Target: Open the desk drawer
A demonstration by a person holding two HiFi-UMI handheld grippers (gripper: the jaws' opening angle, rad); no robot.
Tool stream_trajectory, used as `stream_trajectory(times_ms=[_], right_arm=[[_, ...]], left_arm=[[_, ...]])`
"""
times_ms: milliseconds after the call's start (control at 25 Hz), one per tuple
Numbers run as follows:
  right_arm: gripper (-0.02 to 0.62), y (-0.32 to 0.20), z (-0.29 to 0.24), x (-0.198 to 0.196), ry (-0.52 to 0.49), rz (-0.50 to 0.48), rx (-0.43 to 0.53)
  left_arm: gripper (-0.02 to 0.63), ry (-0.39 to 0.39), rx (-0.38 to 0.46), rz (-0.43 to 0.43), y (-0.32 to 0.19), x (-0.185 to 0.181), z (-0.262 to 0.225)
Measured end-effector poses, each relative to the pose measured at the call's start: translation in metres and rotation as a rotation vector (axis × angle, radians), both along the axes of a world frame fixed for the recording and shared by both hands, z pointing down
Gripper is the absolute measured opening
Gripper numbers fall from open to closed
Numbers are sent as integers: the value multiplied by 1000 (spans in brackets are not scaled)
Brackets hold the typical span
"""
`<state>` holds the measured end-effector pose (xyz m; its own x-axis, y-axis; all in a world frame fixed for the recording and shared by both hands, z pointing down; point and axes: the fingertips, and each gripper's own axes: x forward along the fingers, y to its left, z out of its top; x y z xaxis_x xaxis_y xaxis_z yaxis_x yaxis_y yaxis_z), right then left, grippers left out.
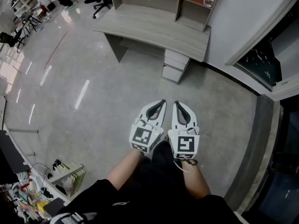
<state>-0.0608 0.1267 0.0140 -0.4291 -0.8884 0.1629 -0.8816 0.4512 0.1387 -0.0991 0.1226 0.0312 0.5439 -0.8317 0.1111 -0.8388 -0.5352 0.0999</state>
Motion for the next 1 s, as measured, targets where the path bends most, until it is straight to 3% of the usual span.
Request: stream_trajectory(times_ms=[440,760,1000], right_arm=[[6,-47,9,53,-30,-21,-26],[6,-76,28,74,-75,-23,-92],[6,-107,42,74,-84,-36,-93]], left_arm=[[3,-10,-36,1,-49,61,11],[3,-35,-68,-22,-75,72,24],[3,-47,-30,-30,-110,68,32]])
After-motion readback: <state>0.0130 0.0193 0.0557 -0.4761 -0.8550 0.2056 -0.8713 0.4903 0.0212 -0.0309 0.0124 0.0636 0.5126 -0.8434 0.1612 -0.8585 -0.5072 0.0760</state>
